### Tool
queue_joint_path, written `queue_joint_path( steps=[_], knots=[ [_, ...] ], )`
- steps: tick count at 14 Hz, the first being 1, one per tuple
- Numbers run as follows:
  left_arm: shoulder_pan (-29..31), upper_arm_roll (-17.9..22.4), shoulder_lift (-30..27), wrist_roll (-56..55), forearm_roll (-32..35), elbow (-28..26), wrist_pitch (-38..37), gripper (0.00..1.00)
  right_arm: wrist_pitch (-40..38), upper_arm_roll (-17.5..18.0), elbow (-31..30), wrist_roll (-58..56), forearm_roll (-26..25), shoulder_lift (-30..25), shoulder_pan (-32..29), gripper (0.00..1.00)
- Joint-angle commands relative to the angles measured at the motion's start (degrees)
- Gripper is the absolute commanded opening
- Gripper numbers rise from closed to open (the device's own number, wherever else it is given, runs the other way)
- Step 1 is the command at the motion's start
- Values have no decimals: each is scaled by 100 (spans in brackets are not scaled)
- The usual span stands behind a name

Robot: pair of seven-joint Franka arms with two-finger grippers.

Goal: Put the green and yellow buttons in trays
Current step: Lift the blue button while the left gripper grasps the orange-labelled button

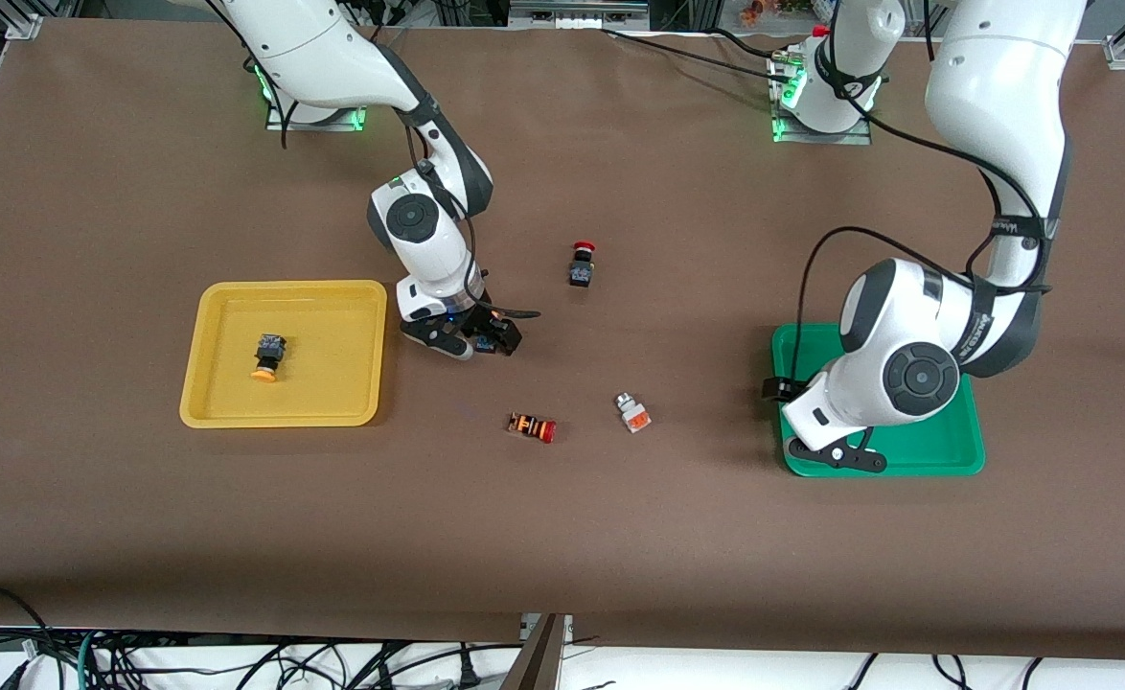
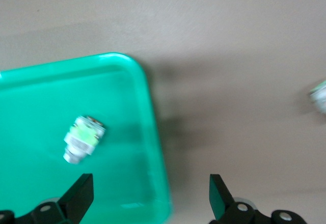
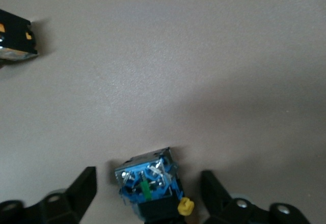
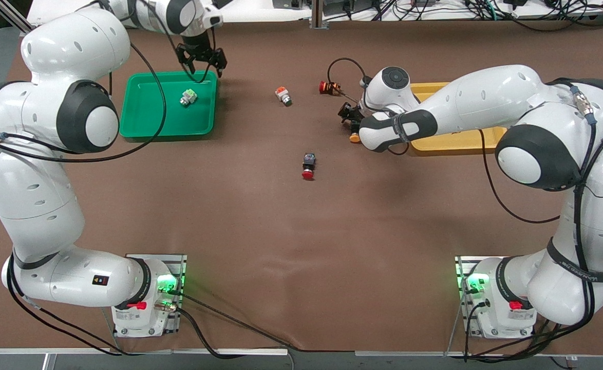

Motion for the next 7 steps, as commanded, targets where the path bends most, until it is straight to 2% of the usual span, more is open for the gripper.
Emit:
queue_joint_path(
  steps=[1, 2, 3, 5, 7],
  knots=[
    [-514, 46, 443, -1922, -149, 695, -196, 100, 52, -35, 86, 8, 26, 61, 56, 22],
    [-681, 46, 627, -2599, -158, 871, -169, 100, 52, -35, 86, -44, 8, 61, 56, 6],
    [-865, 46, 811, -3198, -158, 1055, -73, 100, 52, -35, 86, -149, 8, 52, 56, 0],
    [-1121, 37, 1216, -4332, -227, 1398, 303, 100, -27, -79, 78, -343, 8, -123, 38, 0],
    [-1201, 37, 1428, -4959, -534, 1461, 812, 100, -709, -253, 121, -615, 8, -438, 12, 0]
  ],
)
